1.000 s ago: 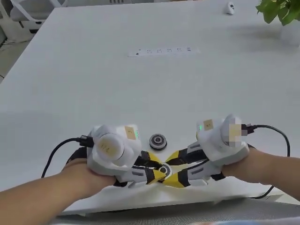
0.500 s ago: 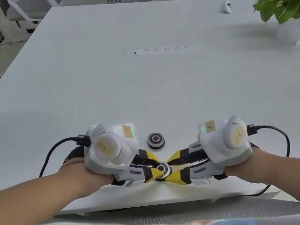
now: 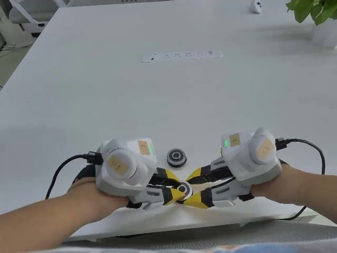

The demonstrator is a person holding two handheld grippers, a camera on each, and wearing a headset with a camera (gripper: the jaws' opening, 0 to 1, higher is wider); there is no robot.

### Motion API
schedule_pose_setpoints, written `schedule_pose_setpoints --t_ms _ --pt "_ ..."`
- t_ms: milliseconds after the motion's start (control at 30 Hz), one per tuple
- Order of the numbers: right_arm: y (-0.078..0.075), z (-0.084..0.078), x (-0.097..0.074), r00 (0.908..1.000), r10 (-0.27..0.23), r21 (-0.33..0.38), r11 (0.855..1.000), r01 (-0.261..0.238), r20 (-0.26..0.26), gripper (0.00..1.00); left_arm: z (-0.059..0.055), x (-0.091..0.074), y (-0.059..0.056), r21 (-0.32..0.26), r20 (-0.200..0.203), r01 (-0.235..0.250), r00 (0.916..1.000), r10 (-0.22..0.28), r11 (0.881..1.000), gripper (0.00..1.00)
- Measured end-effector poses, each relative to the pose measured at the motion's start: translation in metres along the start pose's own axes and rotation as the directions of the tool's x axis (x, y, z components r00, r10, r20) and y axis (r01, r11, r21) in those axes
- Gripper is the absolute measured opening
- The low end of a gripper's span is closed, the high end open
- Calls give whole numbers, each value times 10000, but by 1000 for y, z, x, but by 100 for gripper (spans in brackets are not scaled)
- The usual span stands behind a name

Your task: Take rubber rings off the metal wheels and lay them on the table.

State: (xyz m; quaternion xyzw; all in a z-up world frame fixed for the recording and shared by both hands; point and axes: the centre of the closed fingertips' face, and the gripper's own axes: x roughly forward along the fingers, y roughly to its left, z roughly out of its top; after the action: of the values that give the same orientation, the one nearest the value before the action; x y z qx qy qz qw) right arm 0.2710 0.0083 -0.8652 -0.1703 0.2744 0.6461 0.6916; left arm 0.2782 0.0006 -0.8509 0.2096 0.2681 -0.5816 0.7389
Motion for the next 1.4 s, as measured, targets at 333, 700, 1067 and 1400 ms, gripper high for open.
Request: schedule_pose_setpoints --t_ms 333,700,1067,1400 --pt "-3 -8 -7 9998 -165 97 9998 166 -134 13 0 0 1 -37 10 -16 10000 16 10000 13" --pt "-4 -11 -8 9990 -252 147 9996 257 -358 4 0 0 2 -48 -15 -72 10000 72 10000 13" --pt "-7 -11 -9 9978 -466 759 9959 501 -472 0 0 0 1 -29 -33 -119 9999 119 9999 13" --pt "-7 -8 -14 9984 -467 1600 9858 513 -323 0 0 0 1 42 -78 -113 9999 114 9999 12"
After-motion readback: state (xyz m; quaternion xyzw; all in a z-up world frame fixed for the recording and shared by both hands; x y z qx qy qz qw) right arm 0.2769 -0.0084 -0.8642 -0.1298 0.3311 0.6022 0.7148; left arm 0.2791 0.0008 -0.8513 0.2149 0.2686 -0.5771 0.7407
